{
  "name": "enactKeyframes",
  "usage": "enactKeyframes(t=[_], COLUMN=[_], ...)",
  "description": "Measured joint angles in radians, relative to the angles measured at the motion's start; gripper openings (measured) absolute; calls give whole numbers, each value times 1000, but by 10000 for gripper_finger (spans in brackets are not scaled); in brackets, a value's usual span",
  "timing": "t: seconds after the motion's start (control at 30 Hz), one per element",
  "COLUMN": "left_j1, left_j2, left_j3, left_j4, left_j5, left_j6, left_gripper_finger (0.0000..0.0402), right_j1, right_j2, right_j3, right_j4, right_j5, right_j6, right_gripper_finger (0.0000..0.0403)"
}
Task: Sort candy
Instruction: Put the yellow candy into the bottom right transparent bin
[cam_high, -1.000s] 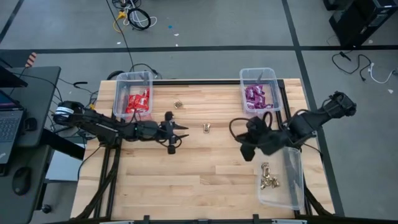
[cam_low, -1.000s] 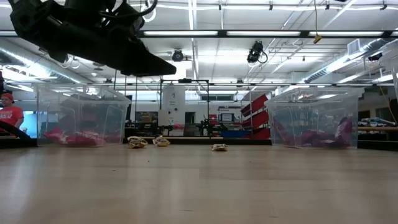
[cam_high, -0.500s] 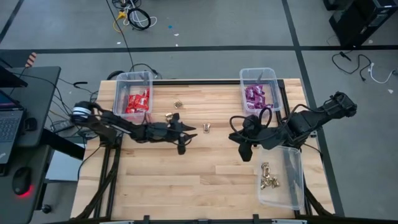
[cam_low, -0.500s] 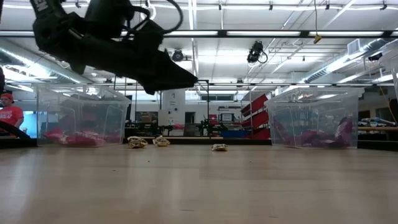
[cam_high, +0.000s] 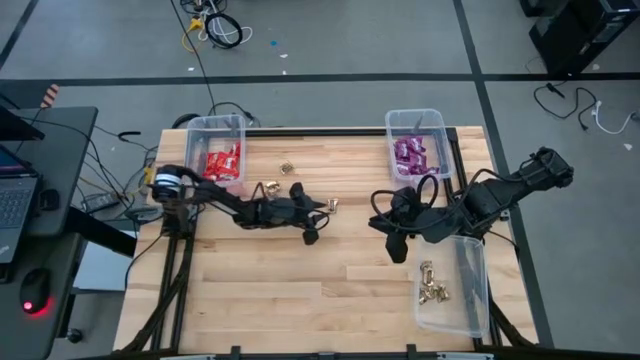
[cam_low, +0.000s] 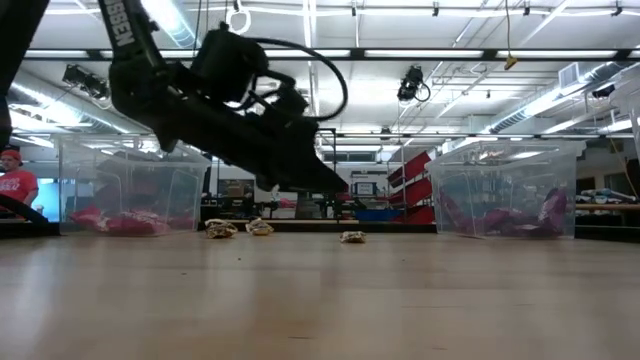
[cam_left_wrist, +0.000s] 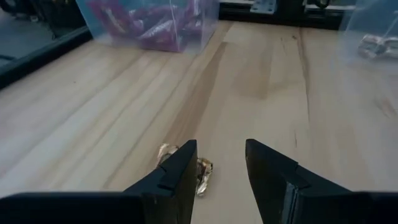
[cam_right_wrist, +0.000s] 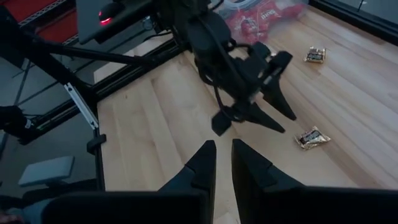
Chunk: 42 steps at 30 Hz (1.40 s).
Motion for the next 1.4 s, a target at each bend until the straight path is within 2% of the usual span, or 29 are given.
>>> enactKeyframes(t=[0.17, 0.33, 0.53, 0.73, 1.4], left_j1=[2, 20, 36, 39, 52], left_j2=[67, 77, 77, 77, 93], left_j3=[56, 97, 120, 120, 119], left_j4=[-8, -134, -256, -243, -212], left_j5=[-18, -99, -92, 21, 22], left_j6=[-25, -40, 94, 119, 112], left_gripper_finger=[140, 140, 140, 140, 140], right_j1=[1, 5, 5, 5, 5], right_j2=[0, 0, 0, 0, 0], right_j3=[0, 0, 0, 0, 0], right_j4=[0, -2, -6, -6, -6], right_j5=[0, 0, 0, 0, 0], right_j6=[-1, -1, -13, -19, -21], right_gripper_finger=[38, 38, 38, 38, 38])
